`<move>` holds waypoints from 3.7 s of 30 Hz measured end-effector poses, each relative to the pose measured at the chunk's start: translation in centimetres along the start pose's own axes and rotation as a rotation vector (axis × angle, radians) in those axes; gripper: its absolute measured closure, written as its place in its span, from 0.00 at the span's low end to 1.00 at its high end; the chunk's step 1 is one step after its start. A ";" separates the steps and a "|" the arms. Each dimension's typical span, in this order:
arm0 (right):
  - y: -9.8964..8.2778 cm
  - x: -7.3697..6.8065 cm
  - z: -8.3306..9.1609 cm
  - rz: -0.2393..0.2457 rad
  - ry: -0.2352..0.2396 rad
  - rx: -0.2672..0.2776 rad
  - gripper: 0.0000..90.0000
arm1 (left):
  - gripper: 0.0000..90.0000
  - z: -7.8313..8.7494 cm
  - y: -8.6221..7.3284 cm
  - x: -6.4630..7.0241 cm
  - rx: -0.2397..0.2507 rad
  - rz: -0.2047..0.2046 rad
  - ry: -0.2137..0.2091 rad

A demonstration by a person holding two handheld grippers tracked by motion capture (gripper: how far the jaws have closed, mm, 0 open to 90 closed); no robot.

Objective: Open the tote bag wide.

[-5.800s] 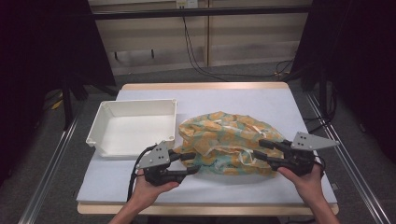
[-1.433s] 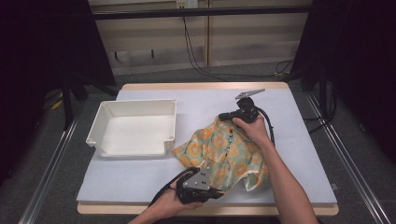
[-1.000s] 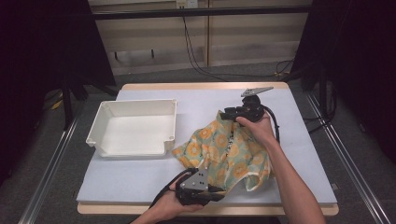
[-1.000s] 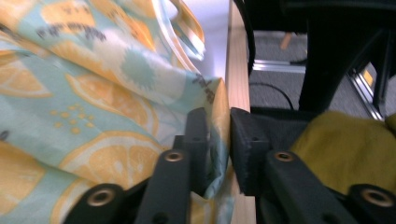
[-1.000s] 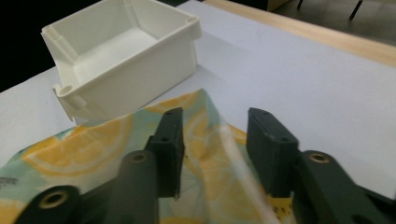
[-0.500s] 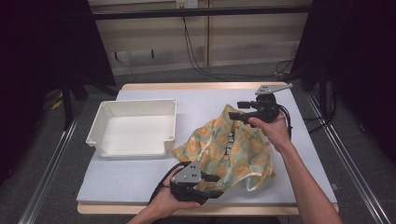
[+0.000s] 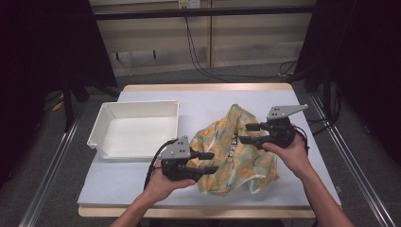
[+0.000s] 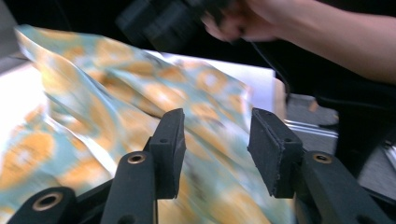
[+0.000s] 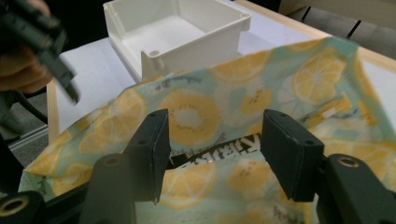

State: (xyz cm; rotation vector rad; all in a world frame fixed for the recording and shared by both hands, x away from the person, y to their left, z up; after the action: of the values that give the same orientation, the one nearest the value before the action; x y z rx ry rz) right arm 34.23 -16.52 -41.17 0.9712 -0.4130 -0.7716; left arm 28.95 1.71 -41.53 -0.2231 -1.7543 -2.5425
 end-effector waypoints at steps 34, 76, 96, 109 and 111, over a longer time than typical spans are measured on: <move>-6.1 -0.6 -4.1 -0.022 -0.068 -0.071 0.68 | 0.85 -1.9 -5.3 -6.6 -0.135 0.160 0.107; -11.7 2.1 5.6 -0.120 -0.159 -0.066 1.00 | 1.00 2.1 -5.0 -7.8 -0.081 0.224 0.159; -12.6 2.5 6.0 -0.127 -0.160 -0.060 1.00 | 0.98 2.9 -4.8 -7.8 -0.058 0.228 0.134; -10.6 2.1 7.2 -0.129 -0.162 0.020 0.75 | 0.74 3.4 -2.4 -5.9 -0.004 0.182 0.126; -10.1 1.8 7.5 -0.125 -0.157 0.031 0.74 | 0.71 3.7 -1.8 -5.6 -0.002 0.165 0.130</move>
State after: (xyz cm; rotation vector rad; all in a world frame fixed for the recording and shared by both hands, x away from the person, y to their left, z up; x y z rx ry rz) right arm 26.71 -25.58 -46.01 0.9757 -0.5050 -0.9606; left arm 34.57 5.54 -42.75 -0.1898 -1.6161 -2.3857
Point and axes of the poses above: each handheld gripper's, and its own axes: z roughly backward along the jaws, y roughly out of its top, x roughly to its right, the point moved 8 cm from there along -z, roughly forward along the jaws, and after that the axes turned 13 degrees about -y, right-handed, at the moved point
